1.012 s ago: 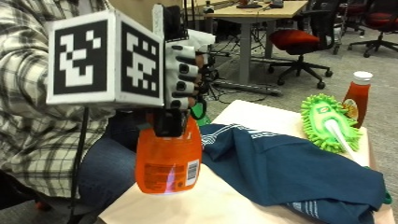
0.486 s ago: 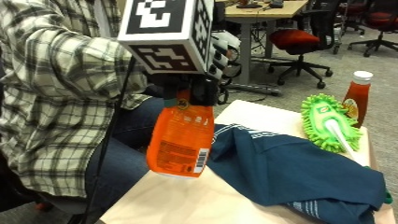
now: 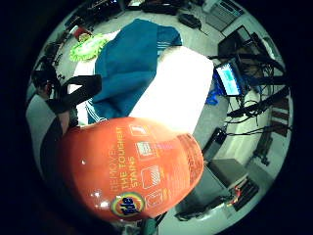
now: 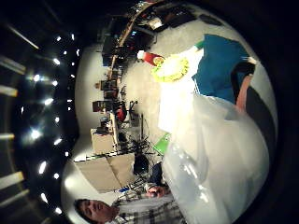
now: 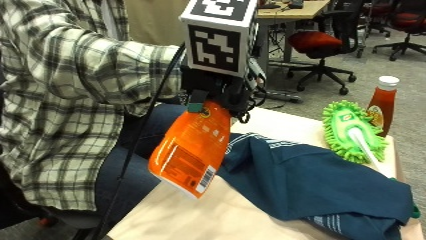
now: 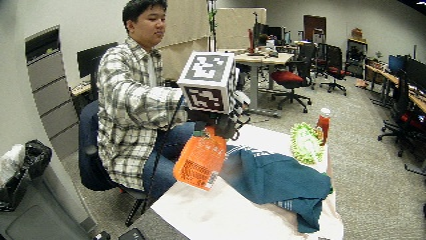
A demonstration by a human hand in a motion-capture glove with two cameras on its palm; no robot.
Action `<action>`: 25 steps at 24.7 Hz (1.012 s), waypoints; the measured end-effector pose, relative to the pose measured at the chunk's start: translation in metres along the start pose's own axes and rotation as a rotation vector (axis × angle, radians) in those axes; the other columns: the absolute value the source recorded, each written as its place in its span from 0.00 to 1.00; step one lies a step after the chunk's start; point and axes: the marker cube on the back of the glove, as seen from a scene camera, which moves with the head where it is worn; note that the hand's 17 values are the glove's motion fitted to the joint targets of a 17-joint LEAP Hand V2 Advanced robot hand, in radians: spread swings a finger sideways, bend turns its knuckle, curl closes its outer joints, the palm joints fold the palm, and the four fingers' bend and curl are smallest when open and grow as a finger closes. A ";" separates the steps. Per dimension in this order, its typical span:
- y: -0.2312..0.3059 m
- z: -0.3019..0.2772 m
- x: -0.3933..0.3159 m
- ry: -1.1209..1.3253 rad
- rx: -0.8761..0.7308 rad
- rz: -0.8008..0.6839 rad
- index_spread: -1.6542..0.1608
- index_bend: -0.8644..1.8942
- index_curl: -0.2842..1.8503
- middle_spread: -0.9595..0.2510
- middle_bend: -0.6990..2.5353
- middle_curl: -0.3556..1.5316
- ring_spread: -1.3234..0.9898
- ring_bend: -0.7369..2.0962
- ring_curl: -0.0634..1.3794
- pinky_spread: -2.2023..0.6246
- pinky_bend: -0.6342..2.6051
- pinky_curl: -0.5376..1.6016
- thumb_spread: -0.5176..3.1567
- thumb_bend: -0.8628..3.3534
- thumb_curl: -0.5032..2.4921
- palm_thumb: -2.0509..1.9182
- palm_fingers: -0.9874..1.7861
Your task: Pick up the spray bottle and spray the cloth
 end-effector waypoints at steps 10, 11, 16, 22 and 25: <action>-0.011 0.035 -0.002 0.321 -0.084 0.070 0.76 0.47 0.41 0.67 0.41 0.47 0.47 0.47 0.39 0.72 0.30 0.45 0.13 0.20 0.42 0.78 0.84; -0.012 0.039 -0.002 0.354 -0.089 0.075 0.76 0.47 0.41 0.67 0.41 0.47 0.47 0.47 0.39 0.72 0.30 0.45 0.13 0.20 0.42 0.78 0.84; -0.015 0.056 -0.005 0.485 -0.112 0.091 0.76 0.47 0.41 0.67 0.41 0.47 0.47 0.47 0.39 0.72 0.30 0.45 0.13 0.20 0.42 0.78 0.84; -0.017 0.071 -0.008 0.590 -0.124 0.096 0.76 0.47 0.41 0.67 0.41 0.47 0.47 0.47 0.39 0.72 0.30 0.45 0.13 0.20 0.42 0.78 0.84; -0.018 0.077 -0.009 0.618 -0.135 0.095 0.76 0.47 0.41 0.67 0.41 0.47 0.47 0.47 0.39 0.72 0.30 0.45 0.13 0.20 0.42 0.78 0.84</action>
